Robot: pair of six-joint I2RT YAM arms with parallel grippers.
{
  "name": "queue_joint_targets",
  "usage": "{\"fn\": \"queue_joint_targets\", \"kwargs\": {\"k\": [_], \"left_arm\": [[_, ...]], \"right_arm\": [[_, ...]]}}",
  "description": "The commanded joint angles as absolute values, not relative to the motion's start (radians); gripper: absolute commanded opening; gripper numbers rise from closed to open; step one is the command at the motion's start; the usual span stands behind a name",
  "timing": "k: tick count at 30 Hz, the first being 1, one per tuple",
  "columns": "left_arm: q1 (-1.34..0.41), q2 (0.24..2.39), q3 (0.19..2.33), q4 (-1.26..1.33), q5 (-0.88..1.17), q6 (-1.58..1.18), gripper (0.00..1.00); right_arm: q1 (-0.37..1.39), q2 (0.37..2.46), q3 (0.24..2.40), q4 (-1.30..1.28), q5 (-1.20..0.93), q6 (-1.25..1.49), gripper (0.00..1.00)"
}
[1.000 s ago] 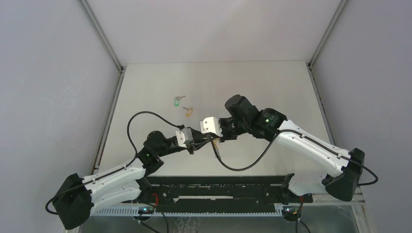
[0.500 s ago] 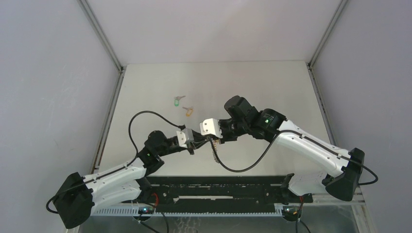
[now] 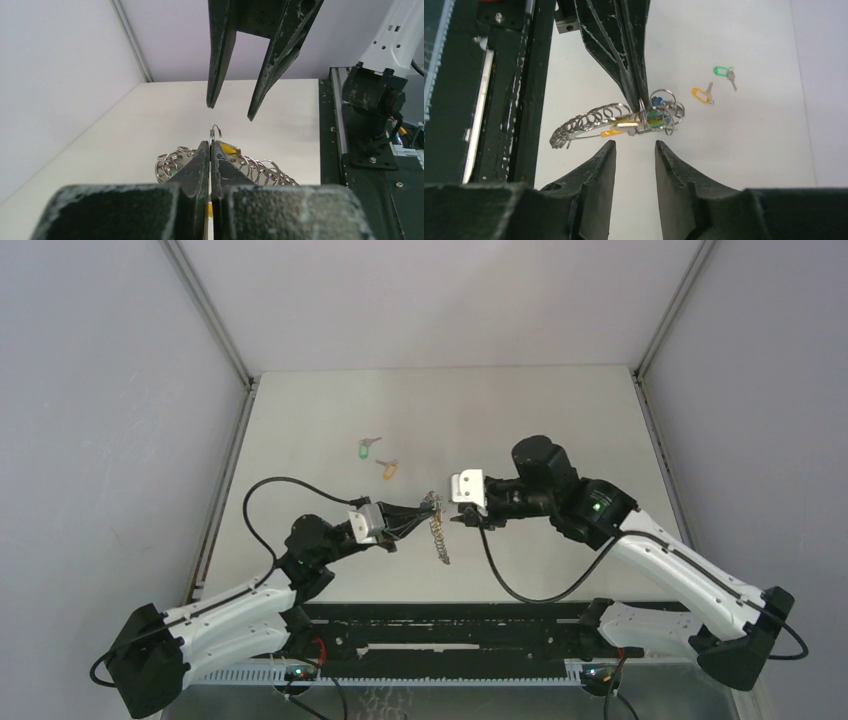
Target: Put the keys on the keyring
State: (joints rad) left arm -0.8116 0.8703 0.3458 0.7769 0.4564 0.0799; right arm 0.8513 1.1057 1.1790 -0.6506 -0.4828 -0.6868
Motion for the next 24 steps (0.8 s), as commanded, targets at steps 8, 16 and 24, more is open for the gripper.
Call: {"fn": "queue_joint_targets", "kwargs": {"k": [8, 16, 24], "left_arm": [[-0.818, 0.856, 0.29, 0.989, 0.43, 0.05, 0.0], [-0.818, 0.845, 0.292, 0.991, 0.443, 0.063, 0.0], [-0.818, 0.84, 0.29, 0.991, 0.437, 0.069, 0.0]], "right_arm": [[0.676, 1.005, 0.993, -0.213, -0.773, -0.308, 0.35], [0.649, 1.071, 0.971, -0.1, -0.866, -0.152, 0.34], [0.642, 1.109, 0.971, -0.082, -0.928, -0.115, 0.31]]}}
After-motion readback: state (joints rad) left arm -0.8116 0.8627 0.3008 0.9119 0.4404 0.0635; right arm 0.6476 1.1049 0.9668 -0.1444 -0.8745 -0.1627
